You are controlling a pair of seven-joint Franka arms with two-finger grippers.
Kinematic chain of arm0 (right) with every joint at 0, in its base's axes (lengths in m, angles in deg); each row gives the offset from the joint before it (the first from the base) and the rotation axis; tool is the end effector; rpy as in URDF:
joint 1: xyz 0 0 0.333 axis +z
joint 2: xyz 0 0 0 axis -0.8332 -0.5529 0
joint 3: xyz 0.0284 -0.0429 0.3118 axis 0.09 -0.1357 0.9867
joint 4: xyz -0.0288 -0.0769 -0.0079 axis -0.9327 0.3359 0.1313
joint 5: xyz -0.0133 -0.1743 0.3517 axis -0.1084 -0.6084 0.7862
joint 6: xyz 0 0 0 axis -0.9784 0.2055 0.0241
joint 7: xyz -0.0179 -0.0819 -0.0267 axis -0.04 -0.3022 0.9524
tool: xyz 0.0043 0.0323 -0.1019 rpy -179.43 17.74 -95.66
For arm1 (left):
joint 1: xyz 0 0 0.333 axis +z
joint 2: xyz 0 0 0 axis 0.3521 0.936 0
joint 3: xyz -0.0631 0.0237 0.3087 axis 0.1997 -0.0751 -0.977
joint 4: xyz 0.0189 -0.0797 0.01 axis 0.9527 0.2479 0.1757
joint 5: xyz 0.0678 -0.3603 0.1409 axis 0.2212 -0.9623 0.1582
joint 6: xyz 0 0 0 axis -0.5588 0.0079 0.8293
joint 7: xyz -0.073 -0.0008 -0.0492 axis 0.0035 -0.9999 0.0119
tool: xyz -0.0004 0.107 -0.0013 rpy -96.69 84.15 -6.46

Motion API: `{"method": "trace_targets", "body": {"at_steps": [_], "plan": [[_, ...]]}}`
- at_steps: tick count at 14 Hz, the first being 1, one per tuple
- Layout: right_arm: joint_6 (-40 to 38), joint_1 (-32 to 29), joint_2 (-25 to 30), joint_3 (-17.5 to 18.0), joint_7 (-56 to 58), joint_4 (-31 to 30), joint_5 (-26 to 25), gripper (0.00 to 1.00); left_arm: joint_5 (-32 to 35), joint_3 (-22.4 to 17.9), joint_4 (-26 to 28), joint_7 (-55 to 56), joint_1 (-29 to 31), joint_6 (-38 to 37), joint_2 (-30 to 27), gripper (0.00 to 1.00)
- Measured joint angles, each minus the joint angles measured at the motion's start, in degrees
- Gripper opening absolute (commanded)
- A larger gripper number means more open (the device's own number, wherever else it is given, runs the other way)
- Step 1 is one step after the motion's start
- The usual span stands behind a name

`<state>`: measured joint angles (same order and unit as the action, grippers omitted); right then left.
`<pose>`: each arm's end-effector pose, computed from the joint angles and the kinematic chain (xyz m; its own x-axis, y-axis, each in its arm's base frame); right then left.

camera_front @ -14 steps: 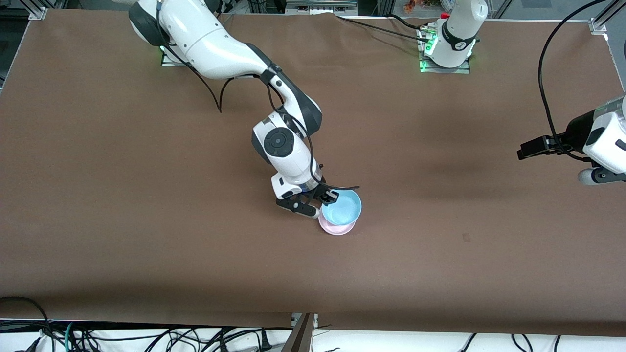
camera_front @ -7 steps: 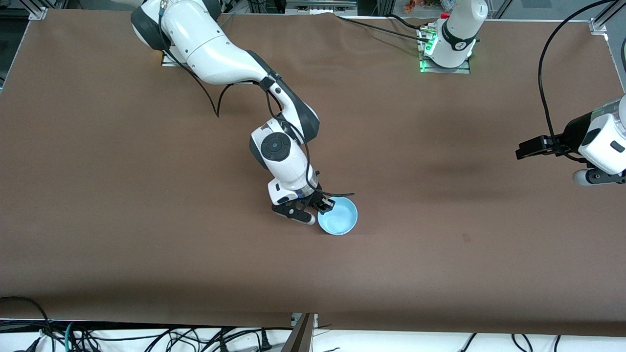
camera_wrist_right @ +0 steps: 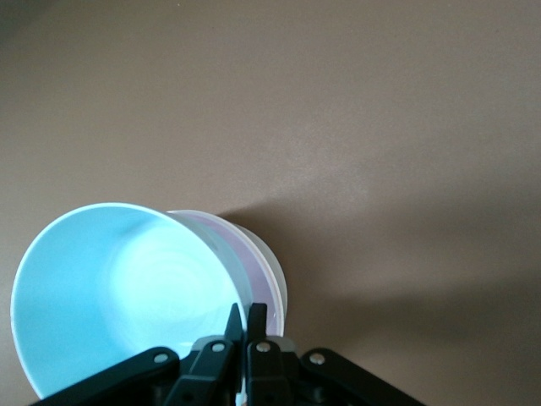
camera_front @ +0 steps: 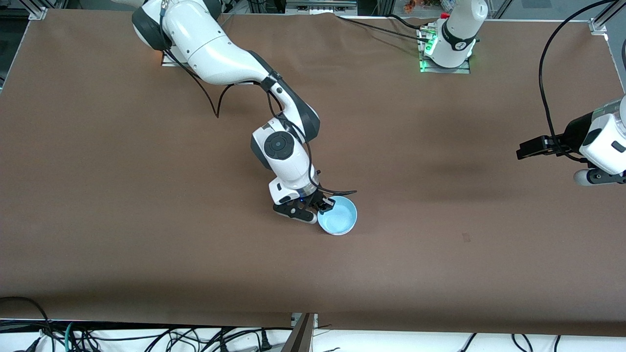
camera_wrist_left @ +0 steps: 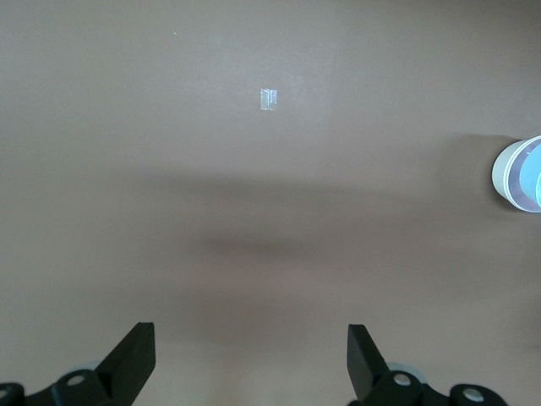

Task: Stack pink and blue bowls on white bowl
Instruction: 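Lower the blue bowl into the pink bowl and open the right gripper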

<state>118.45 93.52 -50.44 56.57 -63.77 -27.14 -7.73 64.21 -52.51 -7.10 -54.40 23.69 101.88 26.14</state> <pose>0.6313 0.5076 0.2374 0.9209 -0.3718 0.1176 -0.3172 -0.8896 -0.3287 0.6175 -0.0009 0.5543 0.9812 0.1285 -0.1443 0.1367 -0.9894 0.0488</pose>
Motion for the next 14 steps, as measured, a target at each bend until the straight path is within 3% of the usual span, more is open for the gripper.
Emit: {"method": "trace_targets", "body": {"at_steps": [4, 9, 11, 12, 13, 14], "plan": [[-0.03, 0.01, -0.53, 0.0, 0.0, 0.0, -1.36, 0.0, 0.0, 0.0, 0.0, 0.0, 0.0, 0.0, 0.0, 1.0], [-0.03, 0.05, -0.65, 0.0, 0.0, 0.0, -1.89, 0.3, 0.0, 0.03, 0.0, 0.0, -0.02, 0.0, 0.0, 1.0], [-0.03, 0.06, -0.65, 0.0, 0.02, 0.0, -1.91, 0.48, 0.0, 0.03, 0.0, 0.0, -0.02, 0.0, 0.0, 1.0], [-0.04, 0.05, -0.65, 0.0, 0.02, 0.01, -1.91, 0.64, 0.0, 0.03, 0.0, 0.0, -0.02, 0.0, 0.0, 1.0], [-0.18, 0.02, -0.64, 0.0, 0.02, 0.07, -1.91, 0.94, 0.0, 0.03, 0.0, 0.0, -0.02, 0.0, 0.0, 1.0], [-0.66, -0.04, -0.58, -0.01, 0.02, 0.31, -1.91, 1.0, 0.0, 0.03, 0.0, 0.0, -0.02, 0.0, 0.0, 1.0]]}}
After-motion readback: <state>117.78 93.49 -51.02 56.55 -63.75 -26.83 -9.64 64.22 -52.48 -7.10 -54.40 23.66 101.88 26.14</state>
